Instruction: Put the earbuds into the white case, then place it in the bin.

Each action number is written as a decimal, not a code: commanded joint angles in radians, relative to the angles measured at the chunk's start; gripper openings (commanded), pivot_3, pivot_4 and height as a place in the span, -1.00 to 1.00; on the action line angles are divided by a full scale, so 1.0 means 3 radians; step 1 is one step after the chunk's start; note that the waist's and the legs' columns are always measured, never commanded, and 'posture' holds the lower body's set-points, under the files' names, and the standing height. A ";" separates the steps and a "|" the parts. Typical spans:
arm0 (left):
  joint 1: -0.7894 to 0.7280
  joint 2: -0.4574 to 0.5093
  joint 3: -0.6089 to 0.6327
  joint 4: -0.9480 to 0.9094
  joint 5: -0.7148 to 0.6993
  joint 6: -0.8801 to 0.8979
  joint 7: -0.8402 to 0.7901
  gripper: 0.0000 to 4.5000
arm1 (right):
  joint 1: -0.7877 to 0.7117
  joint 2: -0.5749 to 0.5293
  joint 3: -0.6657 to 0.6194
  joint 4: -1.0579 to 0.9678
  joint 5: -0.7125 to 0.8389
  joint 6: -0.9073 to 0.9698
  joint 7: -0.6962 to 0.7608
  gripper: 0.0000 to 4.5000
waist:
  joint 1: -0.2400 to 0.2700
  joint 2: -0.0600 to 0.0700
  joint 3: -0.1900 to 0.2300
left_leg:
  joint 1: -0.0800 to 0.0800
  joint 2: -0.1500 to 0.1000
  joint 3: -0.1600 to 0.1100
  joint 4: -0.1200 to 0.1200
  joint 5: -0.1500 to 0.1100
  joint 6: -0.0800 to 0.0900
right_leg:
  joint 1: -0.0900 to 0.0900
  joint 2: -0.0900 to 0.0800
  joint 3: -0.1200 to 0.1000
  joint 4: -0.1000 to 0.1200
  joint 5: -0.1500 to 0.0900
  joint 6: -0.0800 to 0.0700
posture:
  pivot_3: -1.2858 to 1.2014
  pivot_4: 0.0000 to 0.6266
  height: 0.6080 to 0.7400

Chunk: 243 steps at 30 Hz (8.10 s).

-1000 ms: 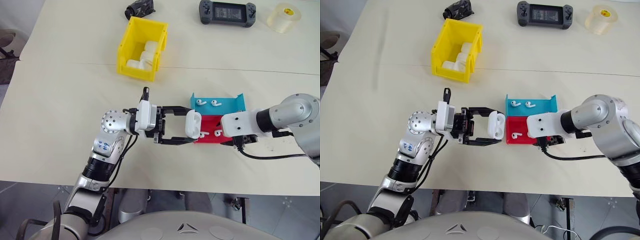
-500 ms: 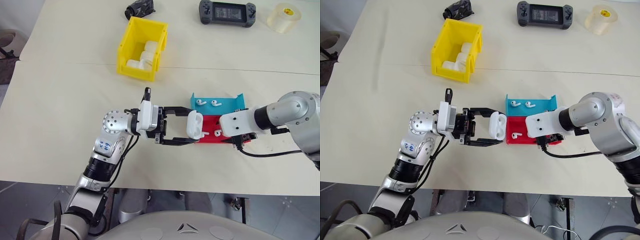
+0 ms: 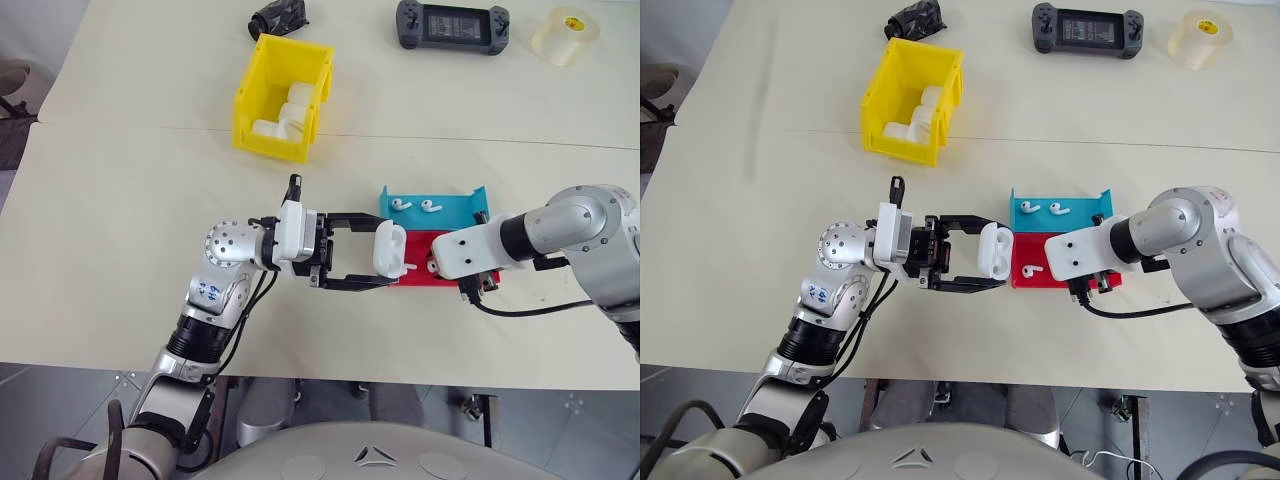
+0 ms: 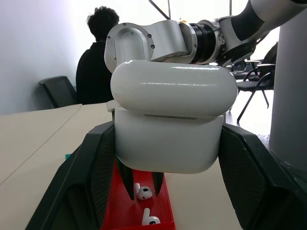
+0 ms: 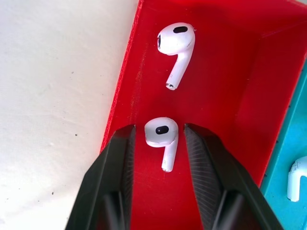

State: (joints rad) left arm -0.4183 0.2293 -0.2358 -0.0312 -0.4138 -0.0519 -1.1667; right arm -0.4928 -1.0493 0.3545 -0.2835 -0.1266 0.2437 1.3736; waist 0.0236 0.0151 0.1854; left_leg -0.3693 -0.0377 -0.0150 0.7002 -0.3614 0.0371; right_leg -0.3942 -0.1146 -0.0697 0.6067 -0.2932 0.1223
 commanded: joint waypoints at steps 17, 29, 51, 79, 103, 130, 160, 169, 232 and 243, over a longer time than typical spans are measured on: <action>-0.0044 0.0012 0.0008 -0.0109 -0.0040 -0.0039 -0.0009 0.25 | 0.0106 0.0076 -0.0079 -0.0111 0.0021 0.0130 -0.0027 -0.73 | -0.0002 0.0000 0.0000 | 0.0001 0.0003 0.0000 0.0000 0.0000 -0.0002 | 0.0001 0.0000 0.0000 0.0000 0.0000 0.0000 | 0.03 -0.52 1.00; -0.0023 0.0057 0.0189 0.0140 -0.0134 -0.0217 -0.0162 0.25 | 0.1266 0.0662 -0.1798 -0.0584 0.1620 0.0003 -0.0518 -0.73 | 0.0014 -0.0001 0.0001 | -0.0002 -0.0003 -0.0006 -0.0002 0.0001 -0.0001 | 0.0006 0.0001 -0.0013 0.0005 0.0002 0.0003 | 0.03 -0.52 1.00; -0.0272 0.0002 0.0338 0.0138 -0.0489 0.0417 -0.0225 0.25 | 0.1567 0.2573 -0.1364 -0.1453 0.3009 0.0176 -0.2338 -0.73 | 0.0001 0.0003 0.0002 | -0.0001 -0.0007 -0.0007 -0.0005 0.0003 0.0001 | 0.0001 0.0007 -0.0005 0.0017 0.0002 0.0003 | 0.03 -0.52 1.00; -0.0364 -0.0155 0.0400 -0.0098 -0.0628 0.0664 -0.0133 0.25 | 0.1588 0.2398 -0.1185 -0.0935 0.2650 -0.0255 -0.2042 -0.73 | -0.0003 0.0003 0.0002 | 0.0000 -0.0007 -0.0005 -0.0006 0.0004 0.0003 | 0.0000 0.0010 -0.0002 0.0017 0.0002 0.0003 | 0.03 -0.52 1.00; -0.0336 -0.0115 0.0413 -0.0078 -0.0624 0.0708 -0.0170 0.25 | 0.1523 0.2214 -0.1421 -0.1002 0.2957 -0.0187 -0.2034 1.00 | 0.0002 0.0003 0.0003 | -0.0001 -0.0007 -0.0006 -0.0006 0.0004 0.0003 | 0.0000 0.0008 -0.0001 0.0015 0.0002 0.0003 | 0.03 -0.52 1.00; 0.0334 0.0198 0.0332 -0.0489 -0.0300 0.0460 0.0154 0.25 | 0.1196 0.0166 -0.2147 0.0520 0.2318 0.0064 -0.0550 1.00 | -0.0013 0.0010 0.0005 | 0.0004 0.0002 0.0003 -0.0008 0.0006 0.0006 | 0.0005 -0.0005 0.0009 -0.0008 0.0002 0.0003 | 0.03 -0.52 1.00; 0.0322 0.0174 0.0229 -0.0581 -0.0266 0.0435 0.0355 0.25 | -0.1292 0.0746 0.0155 0.2420 0.0036 -0.0438 -0.0175 0.43 | -0.0009 0.0010 0.0005 | -0.0007 -0.0005 -0.0005 -0.0006 0.0006 0.0001 | -0.0001 0.0001 -0.0017 0.0003 0.0002 0.0003 | 0.03 -0.52 1.00; 0.0290 0.0207 0.0255 -0.0584 -0.0285 0.0451 0.0381 0.25 | -0.1329 0.0824 0.0133 0.2517 -0.0086 -0.0489 -0.0072 0.15 | -0.0009 0.0010 0.0005 | -0.0007 -0.0004 -0.0006 -0.0006 0.0006 0.0001 | -0.0001 0.0000 -0.0017 0.0005 0.0002 0.0003 | 0.03 -0.52 1.00; -0.0225 0.0038 0.0458 -0.0135 -0.0407 0.0747 0.0545 0.25 | 0.0914 0.2350 -0.1818 -0.1074 0.4046 0.1393 -0.2477 -0.75 | -0.0002 0.0011 0.0006 | -0.0005 -0.0005 -0.0011 -0.0010 0.0007 -0.0004 | -0.0002 0.0004 -0.0008 0.0014 0.0000 0.0000 | 0.03 -0.52 1.00; -0.0270 -0.0033 0.0454 -0.0210 -0.0464 0.0921 0.0554 0.25 | 0.1237 0.2528 -0.1507 -0.0991 0.3662 0.0965 -0.2422 -0.75 | -0.0001 0.0011 0.0006 | -0.0005 -0.0007 -0.0009 -0.0011 0.0007 -0.0003 | -0.0004 0.0007 -0.0005 0.0015 0.0000 0.0001 | 0.03 -0.52 1.00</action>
State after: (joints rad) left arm -0.4786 0.2298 -0.1050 -0.0476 -0.5240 0.2289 -0.9983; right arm -0.1307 -0.2998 -0.1083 -0.5660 0.9757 0.5612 0.6318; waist 0.0232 0.0184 0.1872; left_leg -0.3709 -0.0395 -0.0177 0.6970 -0.3594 0.0362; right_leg -0.3953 -0.1123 -0.0712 0.6111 -0.2931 0.1224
